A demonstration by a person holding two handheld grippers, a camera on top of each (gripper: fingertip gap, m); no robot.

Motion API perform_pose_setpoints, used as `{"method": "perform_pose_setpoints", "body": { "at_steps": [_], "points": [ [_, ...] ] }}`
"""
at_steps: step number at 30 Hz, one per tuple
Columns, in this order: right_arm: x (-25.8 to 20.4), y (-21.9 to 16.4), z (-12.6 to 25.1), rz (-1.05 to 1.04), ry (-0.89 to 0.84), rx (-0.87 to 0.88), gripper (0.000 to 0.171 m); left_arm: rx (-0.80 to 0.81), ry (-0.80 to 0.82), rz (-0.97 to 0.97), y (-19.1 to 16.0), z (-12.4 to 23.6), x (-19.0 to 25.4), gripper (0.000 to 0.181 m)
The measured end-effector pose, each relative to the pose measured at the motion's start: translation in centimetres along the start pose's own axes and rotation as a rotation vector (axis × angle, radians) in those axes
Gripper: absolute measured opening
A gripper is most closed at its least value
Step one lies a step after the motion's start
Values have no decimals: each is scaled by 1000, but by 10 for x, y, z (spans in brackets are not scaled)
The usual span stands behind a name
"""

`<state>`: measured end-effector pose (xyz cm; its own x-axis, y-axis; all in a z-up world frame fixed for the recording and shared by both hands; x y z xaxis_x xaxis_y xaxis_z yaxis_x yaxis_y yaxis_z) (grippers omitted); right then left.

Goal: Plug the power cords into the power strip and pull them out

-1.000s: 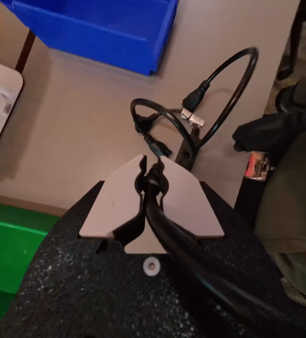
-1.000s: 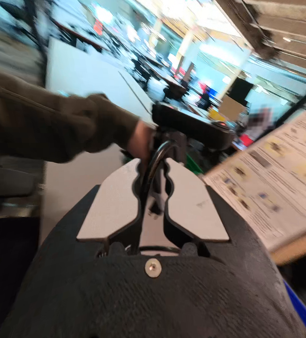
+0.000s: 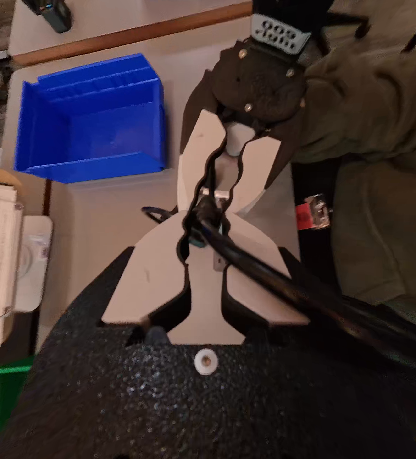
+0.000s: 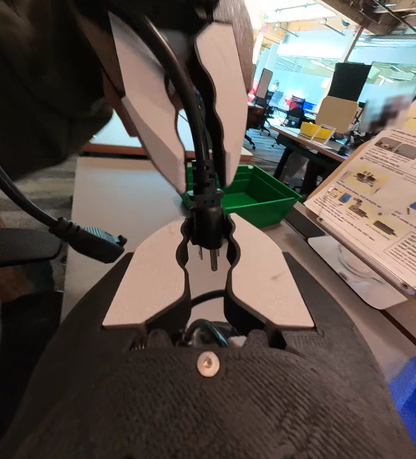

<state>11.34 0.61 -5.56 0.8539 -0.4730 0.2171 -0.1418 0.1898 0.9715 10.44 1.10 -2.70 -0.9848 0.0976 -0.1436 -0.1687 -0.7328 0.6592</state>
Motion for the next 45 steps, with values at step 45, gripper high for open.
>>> {"method": "perform_pose_setpoints", "body": {
  "at_steps": [45],
  "points": [
    [-12,-35,-20,78,59,-293,27,-186,147,-107,-37,-23,4,22]
  ]
}}
Point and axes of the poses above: each gripper's, where its closed fingertips meet, z back along the fingers, y out of its top, x = y × z across the jaws, the point moved 1 cm from there along z, back along the fingers, and after that the axes turned 2 degrees about -y, right-handed, at the moved point
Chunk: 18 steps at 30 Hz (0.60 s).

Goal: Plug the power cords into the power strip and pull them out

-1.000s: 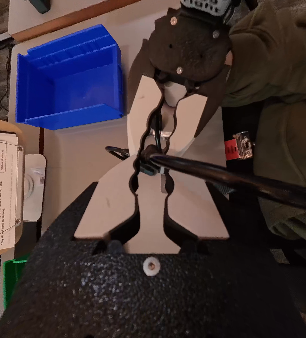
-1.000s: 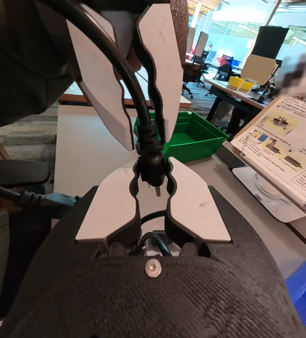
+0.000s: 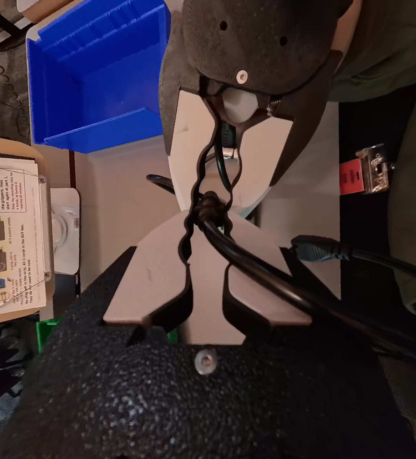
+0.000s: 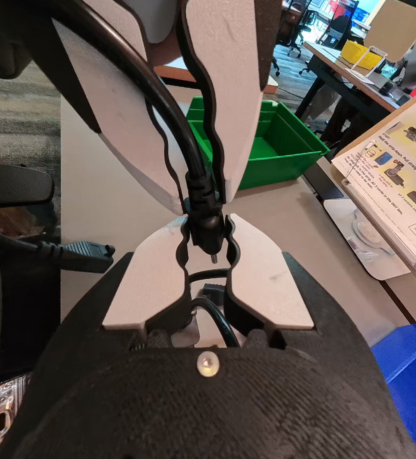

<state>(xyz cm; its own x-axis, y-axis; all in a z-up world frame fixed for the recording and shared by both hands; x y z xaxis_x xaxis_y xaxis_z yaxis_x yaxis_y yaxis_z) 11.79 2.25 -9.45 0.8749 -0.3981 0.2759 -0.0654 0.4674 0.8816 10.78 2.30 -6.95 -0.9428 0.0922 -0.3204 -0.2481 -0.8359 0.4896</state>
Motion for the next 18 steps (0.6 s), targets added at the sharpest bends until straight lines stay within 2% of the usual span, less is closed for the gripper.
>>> {"method": "perform_pose_setpoints", "body": {
  "at_steps": [7,11,14,18],
  "points": [
    [2,6,2,-15,-41,72,26,-46,2,34,-2,0,-3,22],
    [7,16,23,16,-160,178,32,-60,40,102,-13,2,-15,22],
    [-5,7,35,101,-165,125,32,-58,61,161,-24,2,-24,22],
    [-43,-35,47,200,27,-81,28,-60,25,222,-42,-6,-24,22]
  ]
}}
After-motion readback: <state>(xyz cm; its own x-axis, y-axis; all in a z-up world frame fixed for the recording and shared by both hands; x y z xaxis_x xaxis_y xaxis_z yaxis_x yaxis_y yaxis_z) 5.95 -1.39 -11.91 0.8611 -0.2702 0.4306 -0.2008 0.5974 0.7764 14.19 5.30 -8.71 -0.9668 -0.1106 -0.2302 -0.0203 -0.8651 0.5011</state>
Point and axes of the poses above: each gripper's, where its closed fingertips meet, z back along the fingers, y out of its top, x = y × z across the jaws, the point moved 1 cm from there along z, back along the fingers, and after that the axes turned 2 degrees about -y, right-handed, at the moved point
